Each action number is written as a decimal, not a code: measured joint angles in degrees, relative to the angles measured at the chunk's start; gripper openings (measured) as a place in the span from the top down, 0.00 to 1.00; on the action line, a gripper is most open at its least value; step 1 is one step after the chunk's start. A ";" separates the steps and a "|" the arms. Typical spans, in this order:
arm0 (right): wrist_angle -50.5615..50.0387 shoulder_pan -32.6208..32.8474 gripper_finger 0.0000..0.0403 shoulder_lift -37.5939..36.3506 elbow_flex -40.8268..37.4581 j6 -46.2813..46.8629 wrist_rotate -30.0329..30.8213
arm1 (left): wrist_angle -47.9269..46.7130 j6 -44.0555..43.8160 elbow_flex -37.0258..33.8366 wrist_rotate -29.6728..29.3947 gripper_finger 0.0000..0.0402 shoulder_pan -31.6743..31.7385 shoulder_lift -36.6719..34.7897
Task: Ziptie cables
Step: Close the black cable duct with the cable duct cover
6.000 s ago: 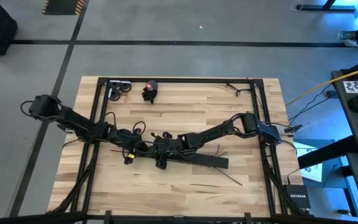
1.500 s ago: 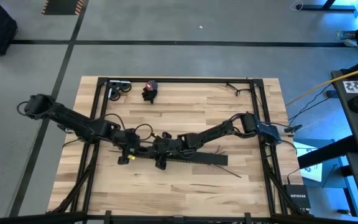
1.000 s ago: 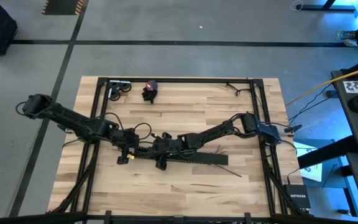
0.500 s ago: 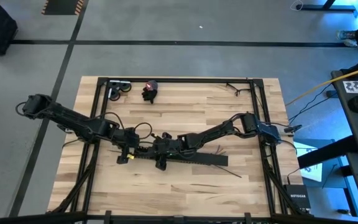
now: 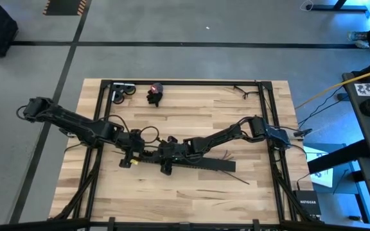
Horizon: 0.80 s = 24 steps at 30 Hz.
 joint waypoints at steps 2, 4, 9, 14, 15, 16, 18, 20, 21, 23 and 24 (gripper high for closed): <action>0.05 0.00 0.41 0.01 0.01 0.00 0.00 | 1.12 0.33 0.70 -0.48 0.40 0.00 -0.11; 0.11 0.00 0.41 0.02 0.02 0.01 -0.02 | 1.50 1.54 1.24 -1.04 0.40 0.00 -0.21; 0.11 0.00 0.41 0.02 0.02 0.01 -0.06 | 3.63 3.97 1.59 -2.18 0.40 0.00 -0.17; 0.09 0.02 0.41 0.02 0.02 0.01 -0.20 | 5.84 5.01 1.54 -2.25 0.40 0.00 -0.15; 0.09 0.00 0.41 0.02 0.02 0.01 -0.22 | 6.40 5.26 1.54 -2.27 0.40 0.00 -0.15; 0.10 0.01 0.41 0.02 0.02 0.01 -0.22 | 6.72 5.74 1.54 -2.28 0.40 0.00 -0.15; 0.09 0.02 0.41 0.02 0.02 -0.01 -0.22 | 7.18 6.36 1.54 -2.32 0.40 0.00 -0.08; 0.09 0.02 0.41 0.02 0.02 0.01 -0.22 | 7.30 6.55 1.52 -2.34 0.40 0.00 -0.08; 0.09 0.02 0.41 0.04 0.03 -0.01 -0.22 | 7.32 6.55 1.52 -2.34 0.40 0.00 -0.08; 0.07 0.02 0.41 0.03 0.04 -0.01 -0.22 | 7.27 6.59 1.46 -2.34 0.40 0.00 -0.08; 0.08 0.02 0.41 0.03 0.04 -0.01 -0.22 | 7.34 6.63 1.46 -2.34 0.40 0.00 -0.08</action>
